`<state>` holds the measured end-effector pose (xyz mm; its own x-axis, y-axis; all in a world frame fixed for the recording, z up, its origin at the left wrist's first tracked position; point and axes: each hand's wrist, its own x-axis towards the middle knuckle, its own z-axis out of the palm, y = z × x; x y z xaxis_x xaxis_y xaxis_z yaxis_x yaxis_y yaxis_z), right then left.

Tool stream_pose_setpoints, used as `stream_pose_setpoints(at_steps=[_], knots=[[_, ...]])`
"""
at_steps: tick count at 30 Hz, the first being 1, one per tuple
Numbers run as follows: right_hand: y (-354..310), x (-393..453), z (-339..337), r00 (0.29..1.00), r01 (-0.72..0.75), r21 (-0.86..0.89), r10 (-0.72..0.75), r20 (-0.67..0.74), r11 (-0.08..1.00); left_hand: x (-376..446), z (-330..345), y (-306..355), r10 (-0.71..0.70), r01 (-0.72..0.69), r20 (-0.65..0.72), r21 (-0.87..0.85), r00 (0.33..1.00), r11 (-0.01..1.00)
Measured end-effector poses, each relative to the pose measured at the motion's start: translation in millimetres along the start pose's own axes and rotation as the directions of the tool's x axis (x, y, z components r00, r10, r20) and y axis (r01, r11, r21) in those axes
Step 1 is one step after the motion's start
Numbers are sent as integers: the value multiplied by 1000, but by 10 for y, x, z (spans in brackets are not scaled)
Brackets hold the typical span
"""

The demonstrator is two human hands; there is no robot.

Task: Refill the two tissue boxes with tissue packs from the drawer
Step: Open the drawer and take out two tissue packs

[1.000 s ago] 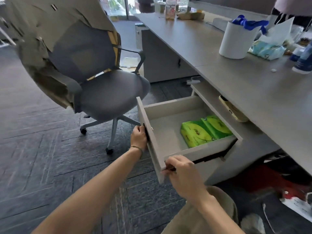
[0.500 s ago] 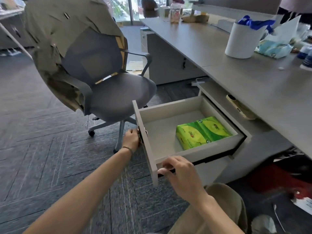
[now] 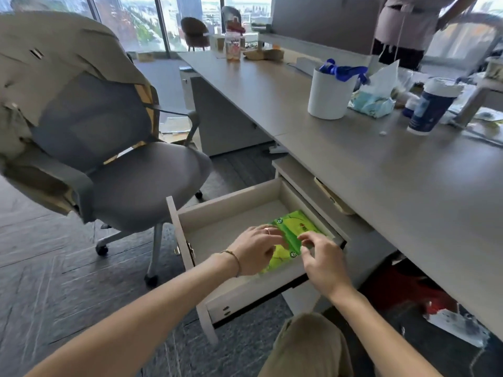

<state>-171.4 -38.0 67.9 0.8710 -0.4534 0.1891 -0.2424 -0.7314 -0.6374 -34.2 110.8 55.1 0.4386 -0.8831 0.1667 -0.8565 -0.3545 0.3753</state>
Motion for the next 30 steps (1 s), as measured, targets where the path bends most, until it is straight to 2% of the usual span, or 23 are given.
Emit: stream_pose_setpoints(at_steps=[3, 6, 9, 13, 17, 19, 22, 24, 27, 30], knots=[[28, 91, -29, 998, -33, -23, 35, 60, 999, 155, 95, -89, 11, -8, 147, -23, 989, 1000], [33, 199, 1, 994, -49, -62, 55, 99, 997, 185, 128, -203, 66, -87, 248, 73, 966, 994], [57, 328, 105, 985, -50, -148, 73, 155, 988, 164, 124, -304, 42, -84, 311, 123, 949, 989], [109, 520, 295, 958, -139, -300, 205, 201, 944, 21, 59, -515, -71, 14, 349, 162, 934, 987], [50, 745, 442, 885, -244, -405, 373, 279, 881, -180, -101, -617, -235, 129, 395, 277, 888, 952], [4, 825, 513, 875, -220, -469, 385, 293, 856, -263, -164, -628, -292, 134, 400, 377, 869, 916], [-19, 879, 609, 906, -143, -558, 335, 259, 818, -344, -207, -656, -336, 107, 408, 489, 849, 865], [-12, 919, 656, 899, -151, -554, 347, 267, 818, -354, -224, -672, -347, 79, 426, 531, 836, 844], [-29, 981, 678, 850, -174, -541, 403, 340, 823, -330, -215, -691, -348, 43, 437, 571, 829, 820], [-47, 998, 626, 856, -189, -500, 391, 339, 845, -319, -168, -693, -362, 48, 439, 580, 822, 813]])
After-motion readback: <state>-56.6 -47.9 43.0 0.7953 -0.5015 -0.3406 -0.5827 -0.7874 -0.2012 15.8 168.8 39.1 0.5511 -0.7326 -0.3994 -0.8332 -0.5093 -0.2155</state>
